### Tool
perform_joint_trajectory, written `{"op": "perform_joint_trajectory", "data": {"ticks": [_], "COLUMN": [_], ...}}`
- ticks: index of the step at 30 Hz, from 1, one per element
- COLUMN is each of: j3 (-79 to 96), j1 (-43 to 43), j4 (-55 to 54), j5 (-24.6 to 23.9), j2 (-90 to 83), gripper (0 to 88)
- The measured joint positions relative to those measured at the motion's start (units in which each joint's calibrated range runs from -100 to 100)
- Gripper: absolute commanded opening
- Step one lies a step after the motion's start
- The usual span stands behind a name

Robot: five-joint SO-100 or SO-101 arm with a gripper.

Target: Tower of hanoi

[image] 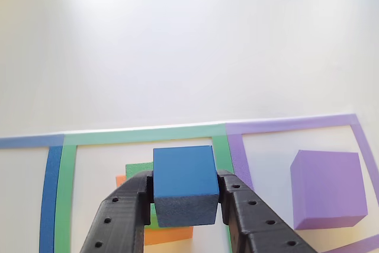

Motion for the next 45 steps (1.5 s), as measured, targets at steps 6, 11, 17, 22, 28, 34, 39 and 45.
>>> {"op": "perform_joint_trajectory", "data": {"ticks": [6, 11, 17, 22, 28, 34, 39, 45], "j3": [1.3, 1.3, 0.4, 0.1, -0.7, -2.9, -3.1, -3.1], "j1": [0.0, 0.0, 0.0, 0.0, -0.7, -1.1, -1.1, -1.1], "j4": [-8.6, -17.0, -23.4, -26.1, -27.5, -29.3, -29.7, -31.2], "j5": [0.0, 0.0, 0.0, 0.2, 0.0, 0.8, 0.8, 0.0], "j2": [5.5, 14.1, 22.1, 24.6, 26.7, 29.5, 30.5, 30.5], "gripper": [3.1, 3.2, 3.2, 3.3, 3.3, 3.3, 3.5, 11.0]}}
